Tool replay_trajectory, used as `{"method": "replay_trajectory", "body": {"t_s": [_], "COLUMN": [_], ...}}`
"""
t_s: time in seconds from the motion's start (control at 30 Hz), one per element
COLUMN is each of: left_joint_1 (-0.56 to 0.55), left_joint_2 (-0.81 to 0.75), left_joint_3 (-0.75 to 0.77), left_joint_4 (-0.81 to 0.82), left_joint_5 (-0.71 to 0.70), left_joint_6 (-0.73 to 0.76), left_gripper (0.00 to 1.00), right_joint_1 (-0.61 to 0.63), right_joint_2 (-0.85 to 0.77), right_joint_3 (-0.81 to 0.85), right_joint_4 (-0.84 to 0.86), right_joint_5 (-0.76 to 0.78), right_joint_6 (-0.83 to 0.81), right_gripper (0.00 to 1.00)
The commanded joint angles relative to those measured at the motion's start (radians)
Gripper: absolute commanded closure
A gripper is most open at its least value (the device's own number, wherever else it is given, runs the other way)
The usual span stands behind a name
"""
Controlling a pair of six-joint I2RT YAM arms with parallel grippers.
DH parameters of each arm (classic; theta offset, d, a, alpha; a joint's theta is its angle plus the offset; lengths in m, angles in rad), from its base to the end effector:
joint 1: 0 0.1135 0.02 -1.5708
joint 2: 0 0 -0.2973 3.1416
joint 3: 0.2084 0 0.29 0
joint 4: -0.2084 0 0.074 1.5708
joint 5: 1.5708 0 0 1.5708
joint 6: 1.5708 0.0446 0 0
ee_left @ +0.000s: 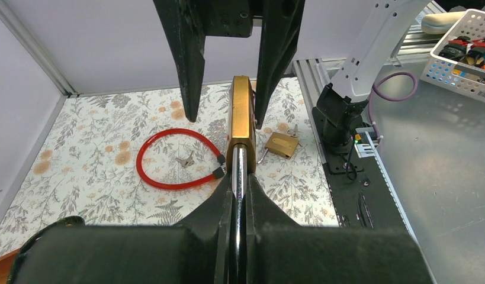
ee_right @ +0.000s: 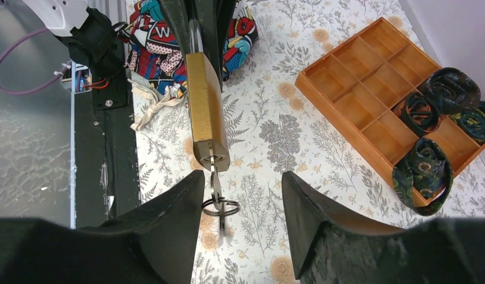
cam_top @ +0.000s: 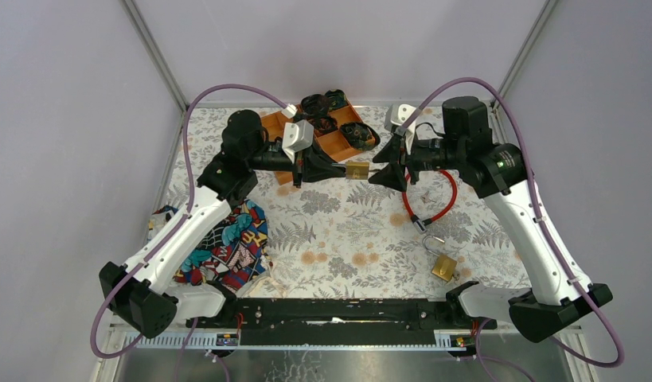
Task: Lock with the key
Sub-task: Lock the lock.
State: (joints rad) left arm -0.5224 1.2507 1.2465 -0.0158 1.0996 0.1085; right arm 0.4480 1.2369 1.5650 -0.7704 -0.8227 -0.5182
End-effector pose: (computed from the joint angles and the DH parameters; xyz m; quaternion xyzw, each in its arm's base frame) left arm 0.2442 -0.1865 0.4526 0.5366 0.4654 -0.4878 0.5074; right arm 0.2257 0.1447 0.4979 -0.5491 0.5865 0.3205 0.5017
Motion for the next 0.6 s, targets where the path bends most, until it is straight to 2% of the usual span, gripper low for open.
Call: {"method": "replay_trajectory", "body": {"t_s": [0.0, 0.13, 0.2, 0.27, 0.33, 0.47, 0.57], "left_joint_1": [0.002, 0.001, 0.001, 0.001, 0.001, 0.005, 0.058], "left_joint_2": [-0.013, -0.005, -0.004, -0.004, 0.002, 0.004, 0.004], "left_joint_3": [0.007, 0.008, 0.000, 0.000, 0.009, 0.026, 0.036], "left_joint_4": [0.053, 0.060, 0.087, 0.100, 0.103, 0.059, -0.028], "left_joint_5": [0.012, 0.008, 0.007, 0.006, -0.003, -0.011, -0.002], "left_joint_6": [0.013, 0.004, -0.029, -0.044, -0.056, -0.012, 0.072], "left_gripper": [1.00, 1.00, 1.00, 1.00, 1.00, 1.00, 1.00], "right_joint_1": [0.001, 0.004, 0.006, 0.007, 0.007, 0.007, 0.007], "right_joint_2": [0.006, 0.021, 0.031, 0.031, 0.020, -0.002, -0.014], "right_joint_3": [0.061, 0.064, 0.051, 0.037, 0.027, 0.024, 0.023], "right_joint_4": [-0.023, -0.008, -0.009, -0.015, -0.014, -0.052, -0.109], "right_joint_5": [0.007, -0.005, 0.003, 0.018, 0.035, 0.086, 0.181], "right_joint_6": [-0.043, -0.015, -0.003, -0.001, -0.007, -0.055, -0.104], "right_gripper": [0.49, 0.56, 0.64, 0.79, 0.99, 1.00, 1.00]}}
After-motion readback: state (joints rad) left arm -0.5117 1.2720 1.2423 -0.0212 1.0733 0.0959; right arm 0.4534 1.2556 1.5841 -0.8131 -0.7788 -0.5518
